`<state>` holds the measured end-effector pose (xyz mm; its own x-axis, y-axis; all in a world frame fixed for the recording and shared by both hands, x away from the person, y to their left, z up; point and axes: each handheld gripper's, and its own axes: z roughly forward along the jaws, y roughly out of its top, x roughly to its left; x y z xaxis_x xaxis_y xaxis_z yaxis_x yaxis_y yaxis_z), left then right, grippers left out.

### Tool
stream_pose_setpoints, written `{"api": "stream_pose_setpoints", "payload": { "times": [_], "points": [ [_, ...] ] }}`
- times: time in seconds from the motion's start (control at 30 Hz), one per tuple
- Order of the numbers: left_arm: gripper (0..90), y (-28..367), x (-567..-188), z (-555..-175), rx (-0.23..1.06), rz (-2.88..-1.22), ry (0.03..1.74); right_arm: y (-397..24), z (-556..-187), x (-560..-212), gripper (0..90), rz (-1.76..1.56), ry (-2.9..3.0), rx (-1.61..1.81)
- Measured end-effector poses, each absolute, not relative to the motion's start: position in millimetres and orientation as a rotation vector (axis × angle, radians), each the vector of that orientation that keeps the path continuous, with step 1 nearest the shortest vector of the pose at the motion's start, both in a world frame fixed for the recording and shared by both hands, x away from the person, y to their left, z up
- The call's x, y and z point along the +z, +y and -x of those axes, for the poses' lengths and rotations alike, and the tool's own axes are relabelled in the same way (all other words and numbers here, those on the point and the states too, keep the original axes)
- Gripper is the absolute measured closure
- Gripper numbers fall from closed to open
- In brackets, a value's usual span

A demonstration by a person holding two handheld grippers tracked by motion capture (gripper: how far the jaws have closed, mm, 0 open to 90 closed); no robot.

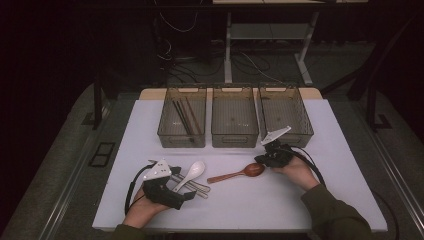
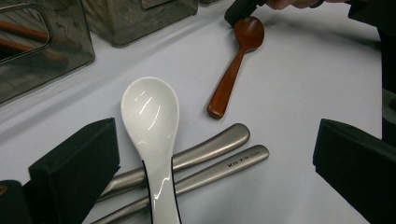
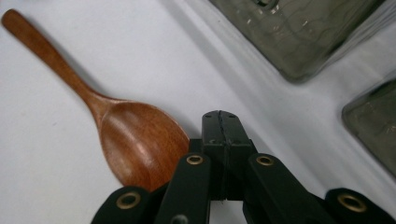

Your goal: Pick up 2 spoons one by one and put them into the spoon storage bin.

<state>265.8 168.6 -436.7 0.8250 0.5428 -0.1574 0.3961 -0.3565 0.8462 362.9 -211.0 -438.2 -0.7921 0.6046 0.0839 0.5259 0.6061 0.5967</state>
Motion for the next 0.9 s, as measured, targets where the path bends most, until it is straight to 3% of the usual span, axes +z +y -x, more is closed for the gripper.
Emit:
{"api": "stream_pose_setpoints", "payload": {
  "times": [0.73, 0.9],
  "points": [
    [0.0, 167.8, -436.2, -264.8, 0.180, -1.996, 0.689, -231.8, -330.7, -430.7, 89.5, -0.971, 2.715, 0.986],
    [0.0, 168.0, -436.3, -265.0, 0.179, -1.997, 0.690, -243.8, -329.6, -426.7, 84.7, -1.016, 2.659, 1.045]
  ]
}}
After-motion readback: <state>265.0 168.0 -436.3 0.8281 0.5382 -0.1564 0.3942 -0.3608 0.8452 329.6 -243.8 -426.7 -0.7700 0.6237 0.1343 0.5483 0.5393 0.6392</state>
